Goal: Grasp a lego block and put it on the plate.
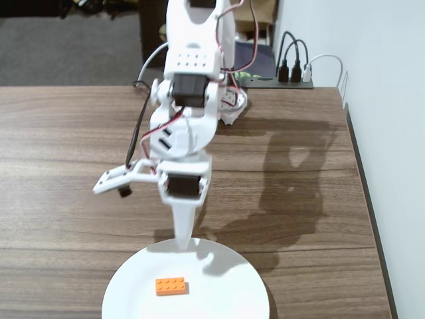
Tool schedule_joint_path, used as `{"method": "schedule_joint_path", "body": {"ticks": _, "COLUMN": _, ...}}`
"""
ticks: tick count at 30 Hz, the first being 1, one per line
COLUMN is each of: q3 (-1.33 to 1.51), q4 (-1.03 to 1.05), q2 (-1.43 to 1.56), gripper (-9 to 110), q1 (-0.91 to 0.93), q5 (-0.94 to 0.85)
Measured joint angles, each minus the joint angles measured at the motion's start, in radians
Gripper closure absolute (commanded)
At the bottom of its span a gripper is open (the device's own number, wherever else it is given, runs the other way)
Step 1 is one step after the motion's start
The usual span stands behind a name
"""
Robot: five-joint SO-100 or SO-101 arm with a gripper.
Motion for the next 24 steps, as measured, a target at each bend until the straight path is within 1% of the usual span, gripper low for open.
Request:
{"method": "schedule_joint_path", "body": {"ticks": 12, "q3": 0.437, "q4": 0.014, "q2": 0.529, "gripper": 101, "q1": -0.031, "q5": -0.028}}
{"method": "schedule_joint_path", "body": {"ticks": 24, "q3": 0.686, "q4": 0.074, "q2": 0.873, "gripper": 101, "q1": -0.043, "q5": -0.028}}
